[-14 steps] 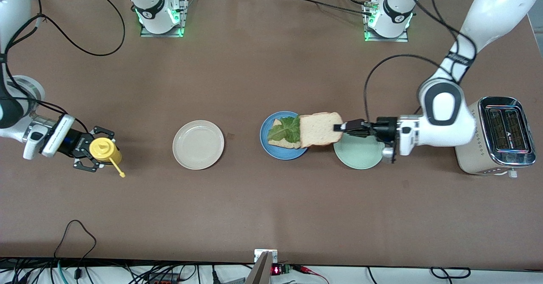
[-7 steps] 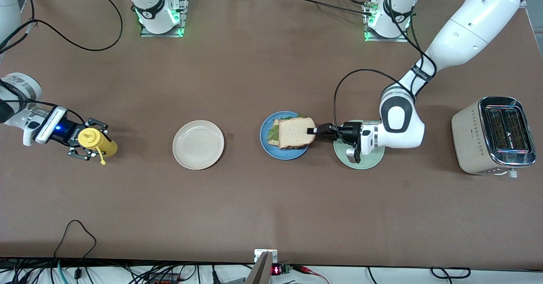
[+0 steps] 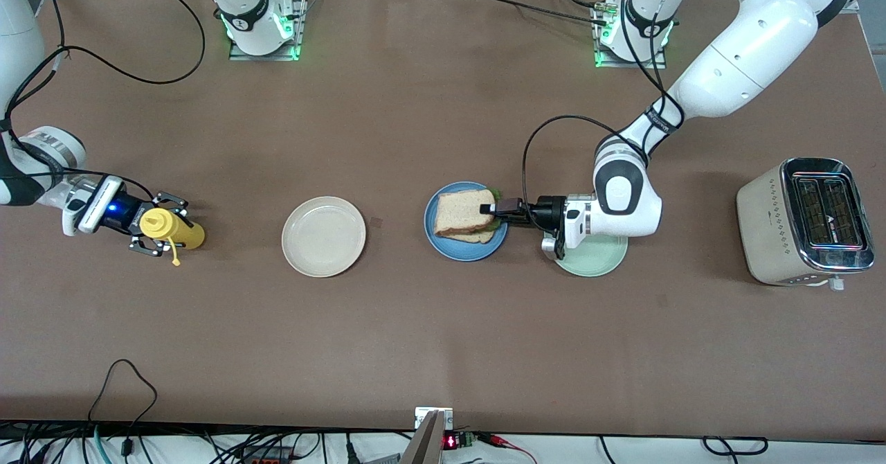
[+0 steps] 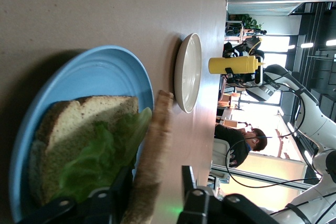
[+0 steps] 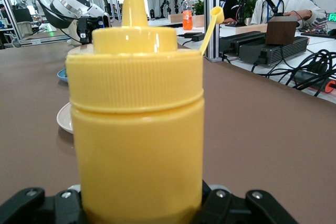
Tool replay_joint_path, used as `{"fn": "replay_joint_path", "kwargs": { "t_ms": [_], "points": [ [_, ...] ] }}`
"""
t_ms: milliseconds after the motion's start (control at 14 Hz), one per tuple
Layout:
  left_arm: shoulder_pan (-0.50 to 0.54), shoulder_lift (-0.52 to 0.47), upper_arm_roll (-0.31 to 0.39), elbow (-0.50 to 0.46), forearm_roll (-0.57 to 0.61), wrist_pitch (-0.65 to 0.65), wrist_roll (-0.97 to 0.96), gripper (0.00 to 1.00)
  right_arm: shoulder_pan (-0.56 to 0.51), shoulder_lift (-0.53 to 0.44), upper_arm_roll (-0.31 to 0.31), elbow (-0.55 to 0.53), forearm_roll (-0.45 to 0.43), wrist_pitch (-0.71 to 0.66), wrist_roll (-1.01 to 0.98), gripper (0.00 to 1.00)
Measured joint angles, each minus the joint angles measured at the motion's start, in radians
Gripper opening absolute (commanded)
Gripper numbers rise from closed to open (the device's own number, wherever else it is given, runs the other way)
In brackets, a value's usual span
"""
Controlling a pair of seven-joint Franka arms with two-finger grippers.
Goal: Make sandwich in blue plate with both arms
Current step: 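Lower the toast onto the lettuce with the left gripper and release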
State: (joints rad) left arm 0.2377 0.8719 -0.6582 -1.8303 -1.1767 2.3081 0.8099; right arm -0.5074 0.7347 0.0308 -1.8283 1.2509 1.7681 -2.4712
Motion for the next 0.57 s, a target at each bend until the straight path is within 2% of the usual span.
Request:
{"fn": "replay_joint_path", "kwargs": {
  "t_ms": [215, 287, 358, 430, 573],
  "points": [
    [0.009, 0.0, 0.029, 0.018, 0.0, 0.003, 0.082, 1.0, -0.006, 0.021, 0.0, 0.0, 0.001, 0.0, 0.0, 0.01],
    [0.013, -0.004, 0.045, 0.026, 0.007, 0.003, 0.093, 1.0, -0.009, 0.028, 0.001, 0.0, 0.003, -0.003, -0.001, 0.07],
    [0.02, -0.014, 0.055, 0.032, 0.032, 0.003, 0.096, 1.0, -0.013, 0.031, 0.002, 0.001, 0.006, -0.009, -0.003, 0.37],
    [0.028, -0.028, 0.06, 0.037, 0.069, 0.001, 0.094, 1.0, -0.016, 0.032, 0.004, 0.001, 0.007, -0.011, -0.003, 0.99],
    [0.045, -0.08, 0.074, 0.048, 0.201, -0.04, 0.024, 1.0, -0.016, 0.033, 0.005, 0.002, 0.007, -0.012, -0.003, 1.0]
  ]
}}
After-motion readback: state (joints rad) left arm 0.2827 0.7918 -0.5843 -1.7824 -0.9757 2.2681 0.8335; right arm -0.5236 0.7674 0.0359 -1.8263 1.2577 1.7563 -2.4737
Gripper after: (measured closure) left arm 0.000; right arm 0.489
